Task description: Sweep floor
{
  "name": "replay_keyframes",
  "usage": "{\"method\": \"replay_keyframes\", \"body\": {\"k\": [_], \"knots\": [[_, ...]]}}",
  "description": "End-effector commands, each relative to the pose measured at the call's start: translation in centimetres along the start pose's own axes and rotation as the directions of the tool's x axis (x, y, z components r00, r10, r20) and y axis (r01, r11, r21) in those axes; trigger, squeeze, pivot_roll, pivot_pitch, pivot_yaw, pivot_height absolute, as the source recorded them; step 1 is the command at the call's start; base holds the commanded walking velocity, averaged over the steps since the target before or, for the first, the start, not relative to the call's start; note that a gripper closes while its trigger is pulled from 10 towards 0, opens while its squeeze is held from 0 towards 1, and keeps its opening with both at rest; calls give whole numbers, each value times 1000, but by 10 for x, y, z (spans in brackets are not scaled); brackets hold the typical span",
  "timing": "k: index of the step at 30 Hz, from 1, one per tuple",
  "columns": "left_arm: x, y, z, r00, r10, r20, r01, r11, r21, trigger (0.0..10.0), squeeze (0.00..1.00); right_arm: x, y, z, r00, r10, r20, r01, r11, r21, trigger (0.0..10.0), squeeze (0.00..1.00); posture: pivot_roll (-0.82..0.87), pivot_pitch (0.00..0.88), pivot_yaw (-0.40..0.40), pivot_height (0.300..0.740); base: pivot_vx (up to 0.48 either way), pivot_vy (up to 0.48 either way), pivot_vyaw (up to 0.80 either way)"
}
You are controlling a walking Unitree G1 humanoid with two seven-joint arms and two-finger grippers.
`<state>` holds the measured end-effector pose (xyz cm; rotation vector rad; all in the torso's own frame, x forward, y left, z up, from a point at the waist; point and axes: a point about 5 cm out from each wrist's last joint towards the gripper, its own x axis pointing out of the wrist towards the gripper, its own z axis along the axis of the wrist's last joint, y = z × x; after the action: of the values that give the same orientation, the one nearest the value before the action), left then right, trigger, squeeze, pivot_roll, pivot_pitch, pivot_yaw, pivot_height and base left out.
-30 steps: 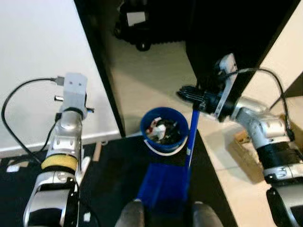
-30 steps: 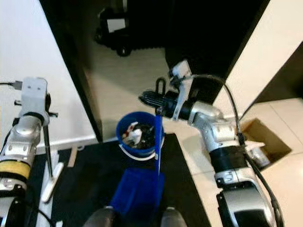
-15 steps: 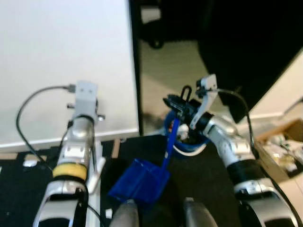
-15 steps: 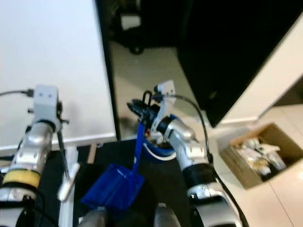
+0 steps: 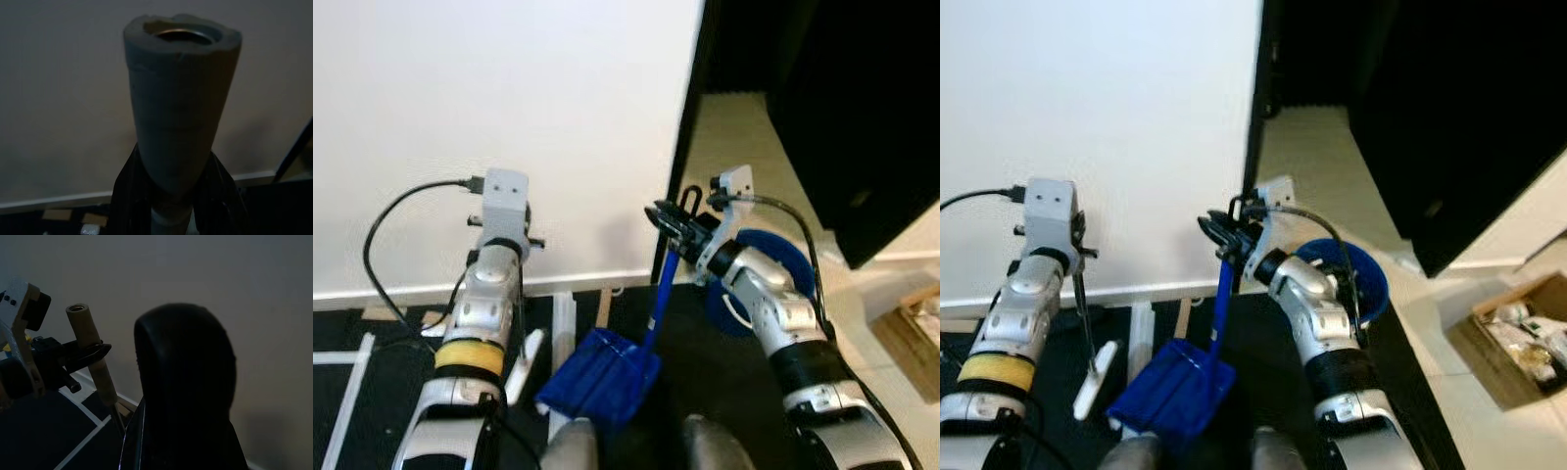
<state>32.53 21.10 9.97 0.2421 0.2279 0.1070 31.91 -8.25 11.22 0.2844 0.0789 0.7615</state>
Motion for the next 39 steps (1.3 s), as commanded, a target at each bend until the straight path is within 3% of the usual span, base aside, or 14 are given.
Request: {"method": "replay_keyframes", "body": {"k": [1, 10, 13, 23, 32, 36, 37, 39], "knots": [[3, -1, 10, 1000, 0, 26, 0, 1000, 11, 10000, 0, 2, 5, -8, 1000, -17, 19, 15, 994, 104, 10000, 0, 93, 0, -2, 740, 0, 480, 0], [8, -6, 20, 998, -27, 58, 23, 998, 63, 10000, 0, -8, -9, -11, 990, -133, 39, 128, 985, 111, 10000, 0, 81, 0, 13, 740, 0, 480, 0], [9, -9, 22, 997, -35, 74, 24, 990, 139, 10000, 0, -12, -12, -12, 987, -157, 41, 152, 982, 108, 10000, 0, 74, 0, 17, 740, 0, -480, 0], [10, -17, 23, 995, -61, 76, 49, 988, 147, 10000, 0, -24, -18, -13, 979, -199, 40, 195, 977, 83, 10000, 0, 61, 0, 24, 740, 0, -480, 0], [11, -14, 22, 997, -19, 78, 14, 998, 59, 10000, 0, -34, -28, -12, 973, -231, 27, 230, 973, 33, 10000, 0, 52, 0, 30, 740, 0, -213, 0], [15, 0, 24, 994, 38, 100, -41, 999, 26, 10000, 0, -32, -30, 1, 984, -176, 34, 179, 979, -102, 10000, 0, 45, 0, 35, 740, 0, 0, 0], [15, 0, 24, 994, 38, 100, -41, 999, 26, 10000, 0, -32, -30, 1, 984, -176, 34, 179, 979, -102, 10000, 0, 45, 0, 35, 740, 0, 0, 0], [16, 5, 32, 989, 48, 141, -43, 998, -38, 10000, 0, -28, -28, 10, 992, -120, 45, 126, 979, -162, 10000, 0, 46, 0, 34, 740, 0, 0, 0]]}}
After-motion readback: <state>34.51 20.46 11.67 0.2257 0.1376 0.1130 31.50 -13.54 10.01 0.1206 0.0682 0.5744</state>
